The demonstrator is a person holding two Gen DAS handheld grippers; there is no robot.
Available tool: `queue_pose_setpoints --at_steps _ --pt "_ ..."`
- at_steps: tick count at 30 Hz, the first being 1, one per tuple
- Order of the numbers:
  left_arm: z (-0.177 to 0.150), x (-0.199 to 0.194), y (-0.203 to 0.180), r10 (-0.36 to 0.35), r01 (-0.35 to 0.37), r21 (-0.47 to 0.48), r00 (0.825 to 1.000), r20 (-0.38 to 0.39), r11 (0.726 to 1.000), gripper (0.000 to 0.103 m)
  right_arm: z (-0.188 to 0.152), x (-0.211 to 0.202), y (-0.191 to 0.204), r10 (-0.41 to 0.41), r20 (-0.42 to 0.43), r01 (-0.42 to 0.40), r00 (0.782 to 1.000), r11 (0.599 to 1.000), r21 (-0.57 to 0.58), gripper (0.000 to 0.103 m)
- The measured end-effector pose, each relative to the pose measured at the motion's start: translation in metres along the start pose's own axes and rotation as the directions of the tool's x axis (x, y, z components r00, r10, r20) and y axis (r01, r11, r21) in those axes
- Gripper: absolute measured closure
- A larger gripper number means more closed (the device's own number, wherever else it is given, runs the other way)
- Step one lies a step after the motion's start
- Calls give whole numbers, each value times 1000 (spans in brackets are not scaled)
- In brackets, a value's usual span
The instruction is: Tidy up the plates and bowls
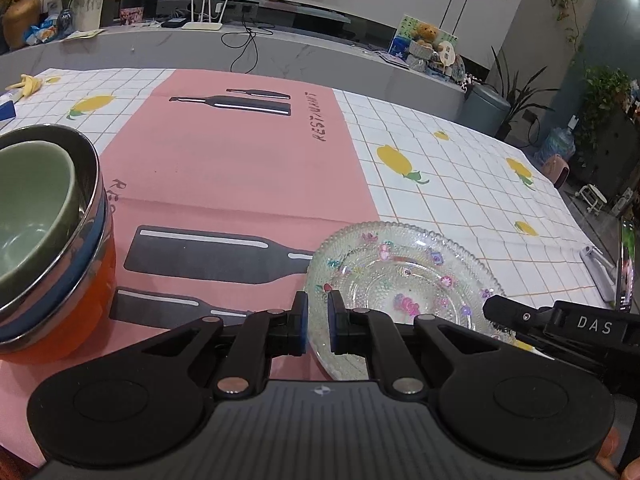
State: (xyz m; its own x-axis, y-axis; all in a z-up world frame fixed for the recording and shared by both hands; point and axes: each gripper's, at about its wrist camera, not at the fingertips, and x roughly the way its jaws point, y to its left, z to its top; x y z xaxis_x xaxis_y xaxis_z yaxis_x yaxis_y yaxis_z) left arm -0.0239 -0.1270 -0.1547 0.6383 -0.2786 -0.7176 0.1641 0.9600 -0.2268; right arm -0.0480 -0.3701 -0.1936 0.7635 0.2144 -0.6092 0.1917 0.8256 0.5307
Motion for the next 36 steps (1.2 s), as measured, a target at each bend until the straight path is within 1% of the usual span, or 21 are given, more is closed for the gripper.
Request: queue_pose_setpoints --at_steps 5,10,12,14,16,18,19,20,22,24,25,26,27,31,33,36 --pt "0 0 -2 12 -12 22 1000 2 1000 95 -4 -3 10 -42 17 44 999 995 -85 94" --pt "1 -1 -2 4 -4 19 1000 2 1000 95 -7 -2 21 -87 35 92 996 981 -173 92" --pt "1 -1 -3 6 -6 24 1000 -2 1000 94 -9 -2 24 -110 42 117 993 971 -208 91" --pt "0 -2 -2 7 -8 20 1000 3 1000 90 -11 1 24 -136 32 140 990 964 -226 90" --pt "0 -2 1 12 -13 10 1000 5 1000 90 -12 1 23 -121 34 126 992 967 -222 87" --pt "0 -4 5 9 -9 -10 1000 16 1000 84 -13 -1 23 -119 40 125 992 967 -220 87" --pt "0 -5 7 5 -5 -23 1000 20 1000 80 -12 -3 22 -121 46 128 992 968 -215 86" --pt "1 -5 9 -1 2 -36 1000 24 999 79 -11 -4 22 -122 50 130 991 970 -204 81" --pt "2 -4 12 -17 18 -57 1000 18 998 79 -9 -8 18 -113 56 121 992 979 -166 80" --pt "3 -3 14 -39 40 -79 999 10 996 84 -7 -9 13 -99 50 105 994 987 -122 81" --pt "2 -2 14 -42 42 -85 999 4 995 91 -7 -8 10 -92 43 96 995 990 -104 88" --pt "2 -1 14 -45 44 -83 999 -4 996 93 -7 -8 8 -80 33 83 996 993 -86 94" --pt "1 0 13 -48 47 -78 999 -3 996 93 -7 -7 7 -73 22 74 997 995 -73 95" --pt "1 -2 8 -30 29 -53 1000 -8 998 93 -10 -4 5 -69 -1 69 998 996 -53 95" --pt "3 -11 6 -36 36 -37 999 16 999 91 -9 -7 9 -74 12 75 997 995 -68 92" --pt "8 -27 1 -59 59 0 997 48 998 91 -7 -18 18 -73 41 77 996 992 -103 90"
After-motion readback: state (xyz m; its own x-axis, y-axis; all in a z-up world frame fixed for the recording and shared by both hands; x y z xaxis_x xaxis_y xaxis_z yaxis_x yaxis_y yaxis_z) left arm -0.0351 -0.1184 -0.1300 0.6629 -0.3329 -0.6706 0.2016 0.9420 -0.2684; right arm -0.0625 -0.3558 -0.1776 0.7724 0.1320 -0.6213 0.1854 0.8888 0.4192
